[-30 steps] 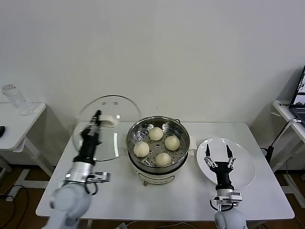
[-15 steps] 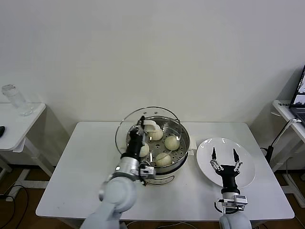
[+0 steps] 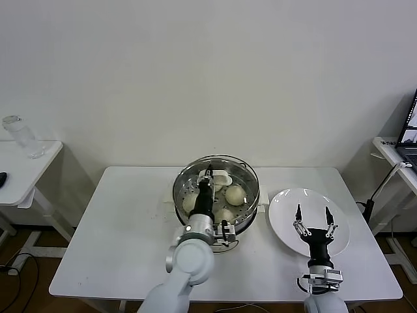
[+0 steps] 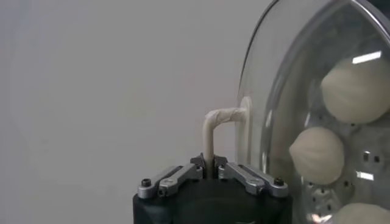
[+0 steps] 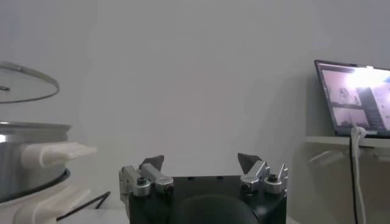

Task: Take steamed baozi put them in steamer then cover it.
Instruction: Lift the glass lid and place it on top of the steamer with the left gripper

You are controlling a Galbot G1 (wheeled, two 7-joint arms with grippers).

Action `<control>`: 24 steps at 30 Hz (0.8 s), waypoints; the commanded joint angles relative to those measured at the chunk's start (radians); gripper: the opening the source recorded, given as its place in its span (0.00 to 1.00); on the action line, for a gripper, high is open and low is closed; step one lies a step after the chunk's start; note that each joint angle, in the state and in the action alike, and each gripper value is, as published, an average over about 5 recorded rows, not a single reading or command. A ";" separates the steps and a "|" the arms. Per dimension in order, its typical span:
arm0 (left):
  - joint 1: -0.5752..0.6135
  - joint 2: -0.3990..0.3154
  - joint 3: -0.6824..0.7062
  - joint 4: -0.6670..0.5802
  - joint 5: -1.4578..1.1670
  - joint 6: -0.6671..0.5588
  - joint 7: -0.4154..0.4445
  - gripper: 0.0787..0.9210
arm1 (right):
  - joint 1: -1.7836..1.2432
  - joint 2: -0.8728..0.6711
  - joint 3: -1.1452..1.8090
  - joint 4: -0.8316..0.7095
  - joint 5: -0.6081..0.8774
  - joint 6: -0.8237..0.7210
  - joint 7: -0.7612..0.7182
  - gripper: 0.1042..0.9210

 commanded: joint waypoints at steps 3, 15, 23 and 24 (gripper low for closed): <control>-0.013 -0.058 0.027 0.070 0.151 0.015 0.025 0.13 | -0.001 -0.001 0.011 -0.017 -0.011 0.009 -0.003 0.88; -0.005 -0.071 0.019 0.080 0.191 0.002 0.028 0.13 | 0.003 0.001 0.010 -0.024 -0.011 0.014 -0.008 0.88; -0.001 -0.063 0.006 0.089 0.196 -0.003 0.027 0.13 | 0.003 -0.001 0.012 -0.024 -0.011 0.016 -0.010 0.88; 0.000 -0.062 0.005 0.090 0.196 -0.004 0.027 0.13 | 0.004 -0.001 0.012 -0.024 -0.011 0.016 -0.010 0.88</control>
